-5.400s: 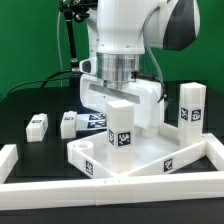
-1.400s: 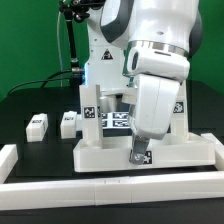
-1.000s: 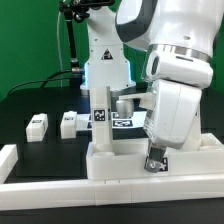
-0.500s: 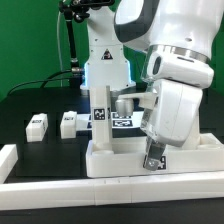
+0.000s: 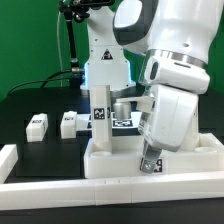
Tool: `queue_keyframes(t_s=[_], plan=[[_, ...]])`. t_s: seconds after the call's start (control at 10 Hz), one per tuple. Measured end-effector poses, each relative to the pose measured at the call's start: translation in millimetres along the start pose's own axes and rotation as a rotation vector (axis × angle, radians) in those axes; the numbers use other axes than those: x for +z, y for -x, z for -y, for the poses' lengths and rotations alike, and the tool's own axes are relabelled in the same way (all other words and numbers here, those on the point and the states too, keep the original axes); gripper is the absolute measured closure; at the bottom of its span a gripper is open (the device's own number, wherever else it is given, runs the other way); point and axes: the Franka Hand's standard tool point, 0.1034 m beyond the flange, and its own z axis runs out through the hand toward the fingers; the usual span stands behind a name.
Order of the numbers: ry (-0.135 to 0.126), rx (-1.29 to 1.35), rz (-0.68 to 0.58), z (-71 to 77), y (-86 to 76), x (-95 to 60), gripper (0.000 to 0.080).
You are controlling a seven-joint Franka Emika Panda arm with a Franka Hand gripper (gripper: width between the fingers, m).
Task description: Assemble desk
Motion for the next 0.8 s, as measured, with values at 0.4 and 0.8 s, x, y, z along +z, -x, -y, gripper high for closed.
queue_keyframes(t_s=[0.4, 0.8], plan=[[-0.014, 0.003, 0.016, -7.2, -4.1, -2.4, 0.0731], [-0.025, 0.0, 0.025, -7.7, -5.6, -2.0, 0.0731]])
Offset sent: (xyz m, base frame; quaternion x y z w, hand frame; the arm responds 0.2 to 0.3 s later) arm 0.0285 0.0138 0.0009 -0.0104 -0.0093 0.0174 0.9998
